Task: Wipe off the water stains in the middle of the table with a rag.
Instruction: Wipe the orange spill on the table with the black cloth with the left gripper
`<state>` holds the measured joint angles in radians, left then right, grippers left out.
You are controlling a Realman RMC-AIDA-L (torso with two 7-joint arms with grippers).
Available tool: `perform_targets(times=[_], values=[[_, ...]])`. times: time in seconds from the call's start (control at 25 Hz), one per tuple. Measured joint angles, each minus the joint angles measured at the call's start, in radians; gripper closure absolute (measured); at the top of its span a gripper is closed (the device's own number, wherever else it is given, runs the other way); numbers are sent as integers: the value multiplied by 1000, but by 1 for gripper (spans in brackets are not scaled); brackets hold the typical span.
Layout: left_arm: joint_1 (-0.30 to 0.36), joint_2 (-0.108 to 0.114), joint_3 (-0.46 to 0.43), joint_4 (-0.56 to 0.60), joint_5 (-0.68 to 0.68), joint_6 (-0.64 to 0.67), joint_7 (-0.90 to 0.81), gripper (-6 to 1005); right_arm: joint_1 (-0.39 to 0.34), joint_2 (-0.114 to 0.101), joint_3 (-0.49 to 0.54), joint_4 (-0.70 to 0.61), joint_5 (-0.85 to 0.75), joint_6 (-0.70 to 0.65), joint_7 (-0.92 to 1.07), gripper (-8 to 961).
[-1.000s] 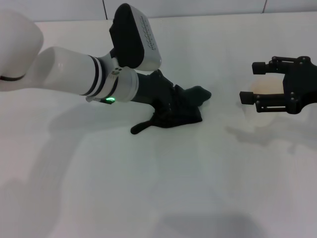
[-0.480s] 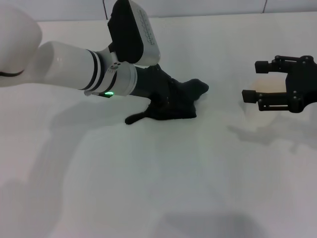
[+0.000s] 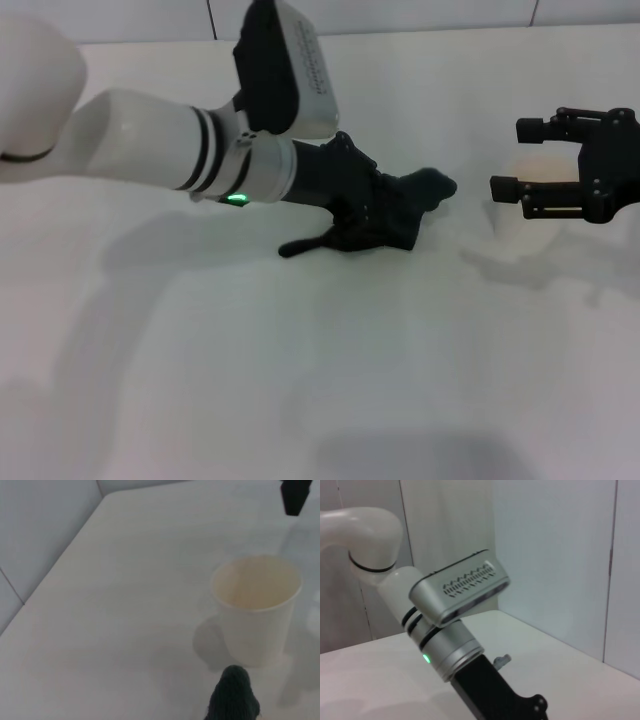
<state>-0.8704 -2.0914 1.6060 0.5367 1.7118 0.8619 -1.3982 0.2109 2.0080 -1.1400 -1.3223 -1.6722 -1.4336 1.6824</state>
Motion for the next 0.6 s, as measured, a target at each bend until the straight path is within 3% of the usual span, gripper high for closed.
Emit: perform_targets(times=[0.16,0.44,0.6], values=[[109,4,0,122,-3,21,-19,927,-3,1,3,0,11,0,0,171],[204,15,-14,210,17,90,-95,926,-12,1,28,7,27,-8,-3,171],[283,21,-78,270,91,152,-151,927,-10,2,23,8,28,-4,-3,171]])
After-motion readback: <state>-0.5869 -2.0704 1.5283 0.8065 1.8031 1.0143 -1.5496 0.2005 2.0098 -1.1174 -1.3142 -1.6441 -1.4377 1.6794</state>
